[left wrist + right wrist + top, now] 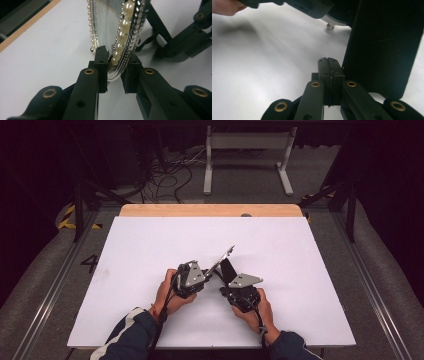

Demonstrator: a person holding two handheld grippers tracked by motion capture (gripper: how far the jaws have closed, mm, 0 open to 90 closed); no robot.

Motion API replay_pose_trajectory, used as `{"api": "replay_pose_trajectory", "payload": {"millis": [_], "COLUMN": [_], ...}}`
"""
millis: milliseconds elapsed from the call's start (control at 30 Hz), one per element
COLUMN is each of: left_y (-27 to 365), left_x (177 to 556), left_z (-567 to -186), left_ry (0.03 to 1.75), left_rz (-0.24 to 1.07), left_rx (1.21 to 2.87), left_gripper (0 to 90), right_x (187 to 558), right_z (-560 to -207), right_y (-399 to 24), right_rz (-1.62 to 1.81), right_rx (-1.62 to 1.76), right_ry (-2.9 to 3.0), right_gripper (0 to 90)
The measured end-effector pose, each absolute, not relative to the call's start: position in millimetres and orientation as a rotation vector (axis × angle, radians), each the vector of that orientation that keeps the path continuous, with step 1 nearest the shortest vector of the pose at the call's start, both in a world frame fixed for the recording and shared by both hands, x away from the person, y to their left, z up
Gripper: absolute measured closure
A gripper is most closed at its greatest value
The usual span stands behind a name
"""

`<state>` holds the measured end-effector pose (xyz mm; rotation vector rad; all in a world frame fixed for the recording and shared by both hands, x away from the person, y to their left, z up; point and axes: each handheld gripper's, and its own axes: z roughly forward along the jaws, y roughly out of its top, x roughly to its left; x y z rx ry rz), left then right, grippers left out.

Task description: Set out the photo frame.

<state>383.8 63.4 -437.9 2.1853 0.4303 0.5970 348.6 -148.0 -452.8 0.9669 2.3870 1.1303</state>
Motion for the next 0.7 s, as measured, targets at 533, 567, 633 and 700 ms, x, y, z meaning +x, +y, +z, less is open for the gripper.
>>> {"api": "replay_pose_trajectory", "payload": {"millis": [533,567,633,700], "left_y": [63.8,64.1,65.5,66.3], "left_x": [383.1,384.1,385.7,385.6], "left_z": [-440.6,-441.2,-441.4,-439.7], "left_ry": [0.446,0.447,0.461,0.459], "left_rz": [0.542,0.529,0.496,0.501], "left_rx": [2.145,2.139,2.105,2.090], "left_gripper": [71.1,69.6,65.1,64.3], "right_x": [354.7,354.8,355.0,355.1], "right_z": [-452.6,-452.5,-452.3,-451.9], "right_y": [-157.1,-157.2,-157.7,-157.7], "right_rz": [1.111,1.111,1.114,1.118], "right_rx": [0.964,0.965,0.968,0.970], "right_ry": [2.383,2.382,2.382,2.381], "right_gripper": [90.0,90.0,90.0,90.0]}}
